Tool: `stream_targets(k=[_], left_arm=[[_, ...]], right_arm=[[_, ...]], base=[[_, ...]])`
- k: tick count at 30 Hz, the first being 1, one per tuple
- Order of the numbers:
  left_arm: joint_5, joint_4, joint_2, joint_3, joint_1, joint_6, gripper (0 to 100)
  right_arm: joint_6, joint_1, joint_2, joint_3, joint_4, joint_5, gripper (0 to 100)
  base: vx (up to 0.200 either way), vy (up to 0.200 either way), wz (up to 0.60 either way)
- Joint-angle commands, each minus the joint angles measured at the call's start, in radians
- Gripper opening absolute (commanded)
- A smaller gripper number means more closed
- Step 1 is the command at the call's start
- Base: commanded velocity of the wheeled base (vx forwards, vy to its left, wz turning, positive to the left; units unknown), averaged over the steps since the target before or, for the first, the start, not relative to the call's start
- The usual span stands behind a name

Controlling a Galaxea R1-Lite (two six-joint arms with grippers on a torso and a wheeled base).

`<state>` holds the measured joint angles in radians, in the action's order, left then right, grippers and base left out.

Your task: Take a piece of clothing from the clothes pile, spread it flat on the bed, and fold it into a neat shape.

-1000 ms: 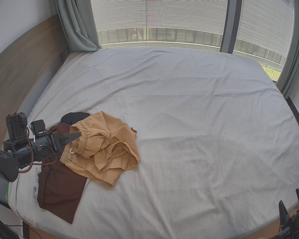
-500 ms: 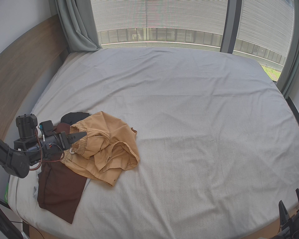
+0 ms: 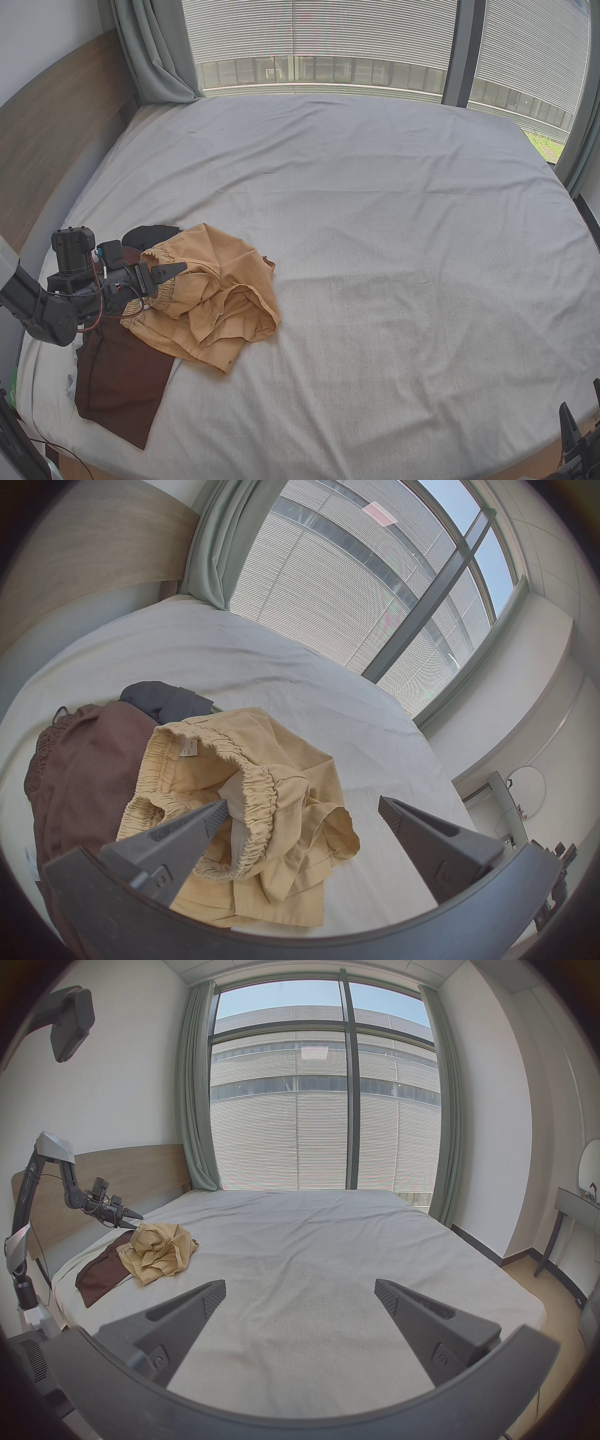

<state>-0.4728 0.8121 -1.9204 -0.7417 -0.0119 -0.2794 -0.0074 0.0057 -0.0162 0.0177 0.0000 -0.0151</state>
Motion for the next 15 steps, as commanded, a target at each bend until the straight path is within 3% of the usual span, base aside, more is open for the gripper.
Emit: stream_targets(k=[1, 15], left_arm=[[-0.001, 0.01, -0.035, -0.013, 0.012, -0.001, 100], [-0.001, 0.062, -0.106, -0.061, 0.041, -0.007, 100]], right_arm=[[0.0, 0.0, 0.013, -0.016, 0.0, 0.0, 100], [0.0, 0.0, 0.013, -0.016, 0.0, 0.0, 100]], base=[[0.0, 0.0, 0.0], [0.0, 0.0, 0.0]])
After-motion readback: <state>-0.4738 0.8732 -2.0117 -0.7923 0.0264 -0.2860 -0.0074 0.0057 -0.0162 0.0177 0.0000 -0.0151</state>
